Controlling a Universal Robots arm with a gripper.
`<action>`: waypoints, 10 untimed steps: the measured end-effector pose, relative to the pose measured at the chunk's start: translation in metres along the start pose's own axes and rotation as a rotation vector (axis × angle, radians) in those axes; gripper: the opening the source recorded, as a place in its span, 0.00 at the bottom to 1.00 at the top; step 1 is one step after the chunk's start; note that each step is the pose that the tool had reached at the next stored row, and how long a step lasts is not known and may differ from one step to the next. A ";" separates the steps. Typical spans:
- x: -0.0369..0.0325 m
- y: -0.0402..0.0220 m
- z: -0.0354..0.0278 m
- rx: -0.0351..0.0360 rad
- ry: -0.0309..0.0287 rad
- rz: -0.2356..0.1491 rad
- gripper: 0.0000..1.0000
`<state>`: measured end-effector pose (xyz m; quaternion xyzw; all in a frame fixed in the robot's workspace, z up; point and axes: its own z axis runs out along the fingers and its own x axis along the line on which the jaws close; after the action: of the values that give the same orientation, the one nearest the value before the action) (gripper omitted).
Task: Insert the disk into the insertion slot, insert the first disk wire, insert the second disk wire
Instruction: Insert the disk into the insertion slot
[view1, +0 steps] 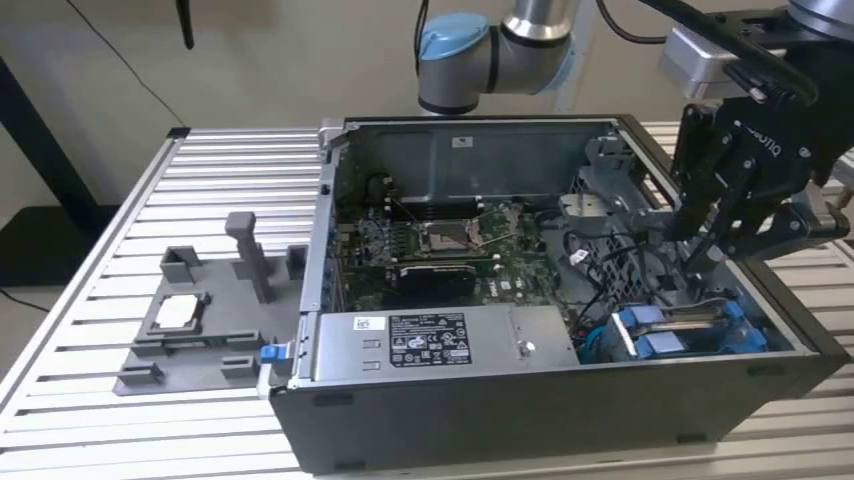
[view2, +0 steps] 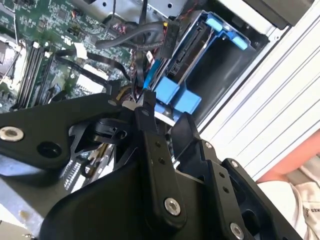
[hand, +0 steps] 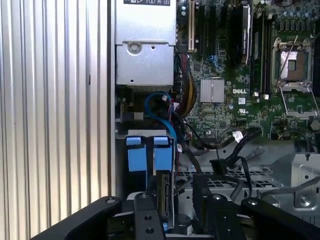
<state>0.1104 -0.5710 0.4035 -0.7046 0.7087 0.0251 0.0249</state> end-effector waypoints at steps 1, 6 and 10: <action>-0.0001 0.0003 -0.0001 0.0137 -0.0064 -0.001 0.42; 0.0000 0.0012 0.0001 0.1051 -0.0231 -0.009 0.42; -0.0004 0.0016 0.0000 0.1746 -0.0279 -0.018 0.42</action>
<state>0.1088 -0.5706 0.4035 -0.7058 0.7013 -0.0272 0.0963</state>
